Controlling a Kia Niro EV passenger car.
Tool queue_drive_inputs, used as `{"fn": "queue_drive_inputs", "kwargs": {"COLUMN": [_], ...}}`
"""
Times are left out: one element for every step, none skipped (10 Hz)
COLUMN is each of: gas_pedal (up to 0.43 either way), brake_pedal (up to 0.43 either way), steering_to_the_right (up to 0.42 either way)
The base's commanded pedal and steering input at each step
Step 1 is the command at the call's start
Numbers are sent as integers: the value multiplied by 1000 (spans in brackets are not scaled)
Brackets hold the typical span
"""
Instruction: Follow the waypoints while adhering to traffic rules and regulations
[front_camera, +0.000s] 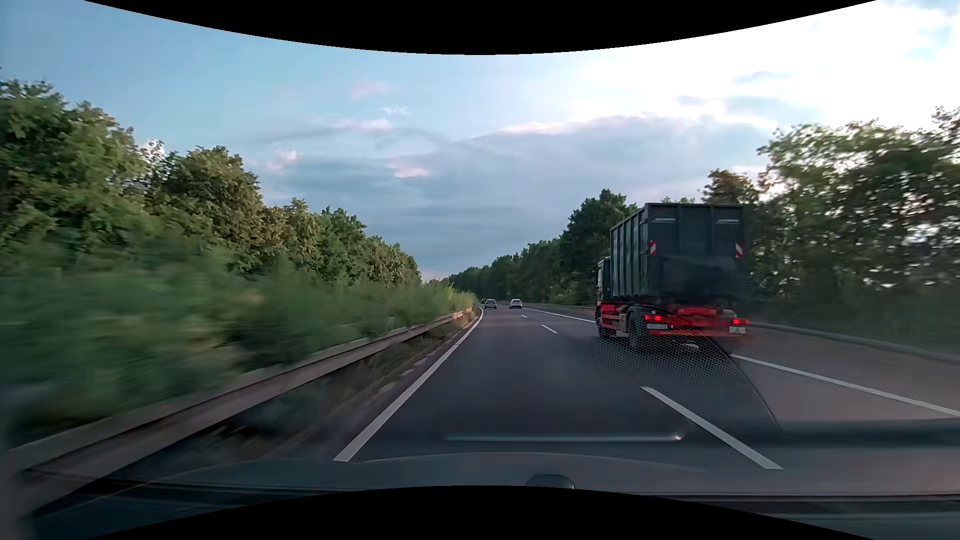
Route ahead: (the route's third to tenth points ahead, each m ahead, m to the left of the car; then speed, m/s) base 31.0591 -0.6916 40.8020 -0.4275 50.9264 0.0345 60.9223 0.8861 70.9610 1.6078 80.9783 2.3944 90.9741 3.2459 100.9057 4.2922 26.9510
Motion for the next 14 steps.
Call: {"fn": "queue_drive_inputs", "kwargs": {"gas_pedal": [209, 209, 209, 197, 197, 197, 197, 197, 197, 197, 197, 197, 197, 197], "brake_pedal": [0, 0, 0, 0, 0, 0, 0, 0, 0, 0, 0, 0, 0, 0], "steering_to_the_right": [-9, -10, -10, -9, -10, -10, -10, -10, -9, -9, -10, -10, -10, -10]}}
